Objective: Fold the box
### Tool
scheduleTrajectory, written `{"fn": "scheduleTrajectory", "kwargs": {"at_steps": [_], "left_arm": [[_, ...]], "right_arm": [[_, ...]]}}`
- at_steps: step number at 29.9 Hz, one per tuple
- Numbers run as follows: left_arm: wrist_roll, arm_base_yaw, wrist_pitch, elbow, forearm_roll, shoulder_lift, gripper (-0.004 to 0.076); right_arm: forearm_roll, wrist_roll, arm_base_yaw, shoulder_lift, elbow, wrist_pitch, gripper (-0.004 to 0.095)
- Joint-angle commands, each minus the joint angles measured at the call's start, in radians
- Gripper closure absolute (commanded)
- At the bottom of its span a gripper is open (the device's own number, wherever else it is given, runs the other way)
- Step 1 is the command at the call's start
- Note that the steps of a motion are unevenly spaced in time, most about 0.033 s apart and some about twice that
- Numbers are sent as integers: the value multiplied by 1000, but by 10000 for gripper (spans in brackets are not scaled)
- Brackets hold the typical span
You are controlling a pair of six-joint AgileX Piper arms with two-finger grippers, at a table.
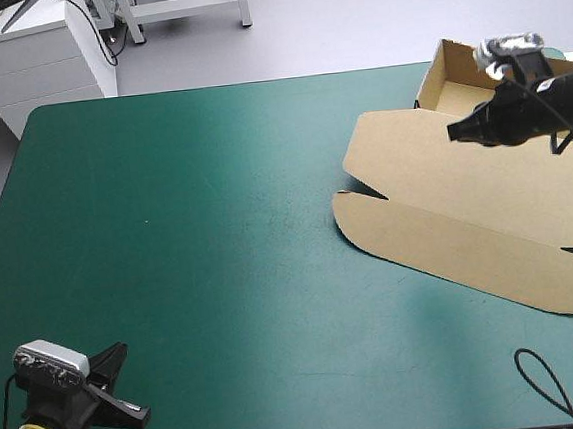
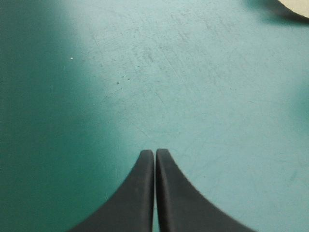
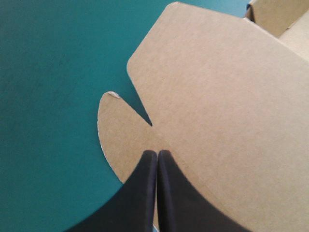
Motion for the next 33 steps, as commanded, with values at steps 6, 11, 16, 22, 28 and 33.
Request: {"fn": "scheduleTrajectory", "kwargs": {"at_steps": [6,11,16,22,28,33], "left_arm": [[-5,-6,-68,-25,5,11,731],[-5,-6,-68,-25,5,11,731],[-5,-6,-68,-25,5,11,731],[-5,-6,-68,-25,5,11,731],[-5,-6,-68,-25,5,11,731],[-5,-6,-68,-25,5,11,731]], "right_arm": [[35,-137,43,-374,407,-382,920],[21,-149,41,-558,653,-513,920],[89,-186,41,-753,874,-730,920],[86,-174,41,-983,1079,-856,907],[-68,24,41,-1140,1156,-741,907],[-259,235,41,-1187,1152,-683,907]]}}
